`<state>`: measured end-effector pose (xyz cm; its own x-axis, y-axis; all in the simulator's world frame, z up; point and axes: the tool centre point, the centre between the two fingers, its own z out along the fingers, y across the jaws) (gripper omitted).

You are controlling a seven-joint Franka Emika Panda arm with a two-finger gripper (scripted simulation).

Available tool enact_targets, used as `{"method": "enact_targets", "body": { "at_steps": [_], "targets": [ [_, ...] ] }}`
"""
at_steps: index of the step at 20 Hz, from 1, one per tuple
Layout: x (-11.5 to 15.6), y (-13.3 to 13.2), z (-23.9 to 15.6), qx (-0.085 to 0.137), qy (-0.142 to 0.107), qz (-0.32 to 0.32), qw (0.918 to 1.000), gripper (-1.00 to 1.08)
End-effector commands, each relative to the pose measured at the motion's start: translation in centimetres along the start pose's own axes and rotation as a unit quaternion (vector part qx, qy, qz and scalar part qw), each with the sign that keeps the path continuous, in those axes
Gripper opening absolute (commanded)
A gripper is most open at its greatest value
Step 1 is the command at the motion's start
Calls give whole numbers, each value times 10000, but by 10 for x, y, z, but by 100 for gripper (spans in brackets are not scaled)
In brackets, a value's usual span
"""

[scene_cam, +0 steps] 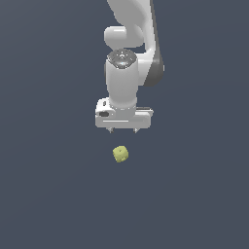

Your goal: Pick up the object and move it to a goal position.

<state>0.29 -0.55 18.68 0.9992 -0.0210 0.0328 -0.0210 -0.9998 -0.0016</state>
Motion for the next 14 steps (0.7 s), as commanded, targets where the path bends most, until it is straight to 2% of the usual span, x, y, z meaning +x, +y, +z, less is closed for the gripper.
{"method": "enact_targets", "body": {
  "at_steps": [1, 9, 14],
  "targets": [
    [0, 0, 0, 0, 0, 0, 10000, 100],
    [15, 1, -22, -54, 230, -72, 9997, 100],
    [15, 1, -21, -56, 230, -88, 9997, 100]
  ]
}}
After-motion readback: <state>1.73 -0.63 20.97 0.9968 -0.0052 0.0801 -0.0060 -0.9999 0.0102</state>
